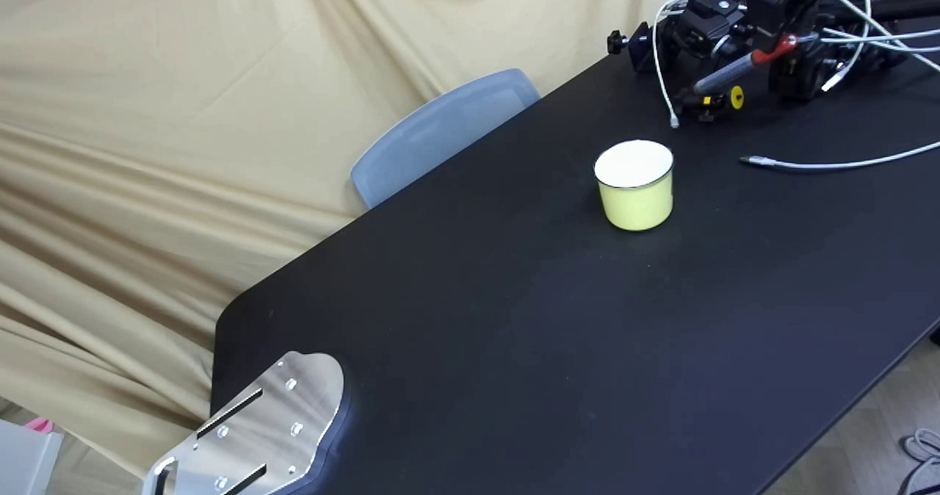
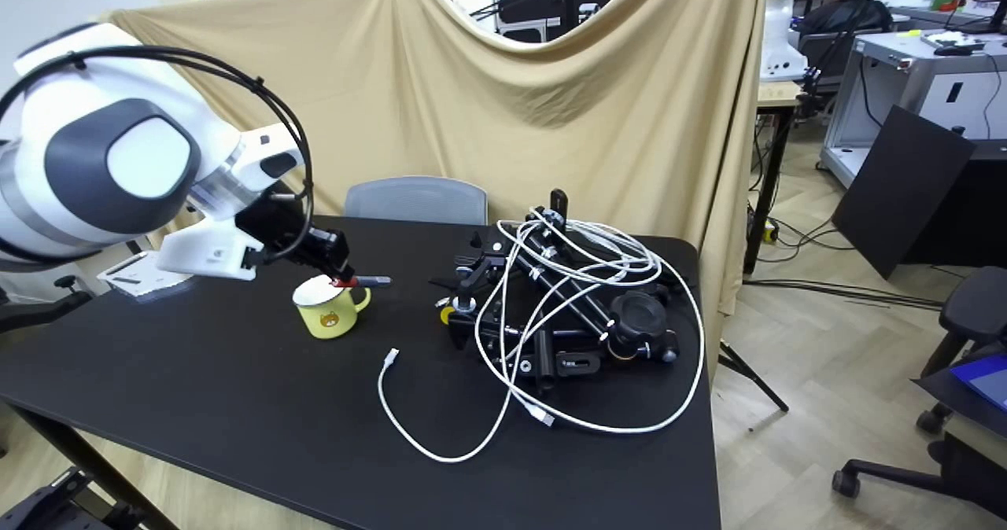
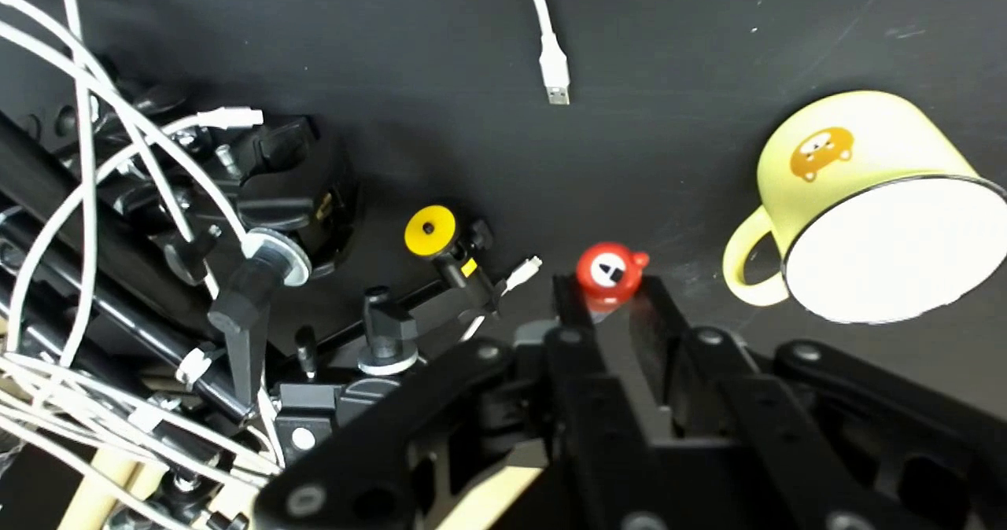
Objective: Take out the red marker from the yellow mug and place it on the table
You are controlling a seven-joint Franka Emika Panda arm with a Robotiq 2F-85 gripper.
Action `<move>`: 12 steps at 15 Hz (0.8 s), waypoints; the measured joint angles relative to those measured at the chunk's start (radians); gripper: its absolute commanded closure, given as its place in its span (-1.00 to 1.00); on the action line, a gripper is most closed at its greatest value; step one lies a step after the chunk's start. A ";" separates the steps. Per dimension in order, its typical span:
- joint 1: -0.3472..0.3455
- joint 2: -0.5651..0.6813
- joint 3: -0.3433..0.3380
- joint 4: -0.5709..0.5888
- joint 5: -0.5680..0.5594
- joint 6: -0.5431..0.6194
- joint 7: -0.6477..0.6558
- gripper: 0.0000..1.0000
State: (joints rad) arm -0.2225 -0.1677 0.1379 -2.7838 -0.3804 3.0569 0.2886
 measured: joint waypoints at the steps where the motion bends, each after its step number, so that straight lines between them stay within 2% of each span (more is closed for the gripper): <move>1: -0.015 0.021 0.000 0.000 -0.010 0.018 0.004 0.90; 6: -0.075 0.121 -0.001 0.000 -0.070 0.103 0.005 0.90; 12: -0.082 0.231 -0.021 0.009 -0.150 0.155 -0.028 0.90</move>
State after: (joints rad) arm -0.3043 0.0635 0.1172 -2.7747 -0.5300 3.2116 0.2606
